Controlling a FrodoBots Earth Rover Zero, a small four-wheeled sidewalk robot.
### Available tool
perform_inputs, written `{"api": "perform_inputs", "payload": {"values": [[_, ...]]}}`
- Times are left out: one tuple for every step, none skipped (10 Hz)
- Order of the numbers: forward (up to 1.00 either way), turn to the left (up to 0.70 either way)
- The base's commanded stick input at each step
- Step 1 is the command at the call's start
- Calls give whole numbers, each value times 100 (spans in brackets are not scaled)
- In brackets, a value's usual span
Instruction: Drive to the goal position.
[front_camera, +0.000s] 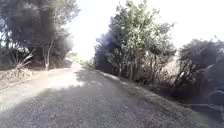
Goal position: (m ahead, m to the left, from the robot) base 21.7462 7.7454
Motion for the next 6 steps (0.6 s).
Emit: {"api": "perform_inputs", "payload": {"values": [[0,0],[0,0],[70,0],[70,0],[70,0],[70,0]]}}
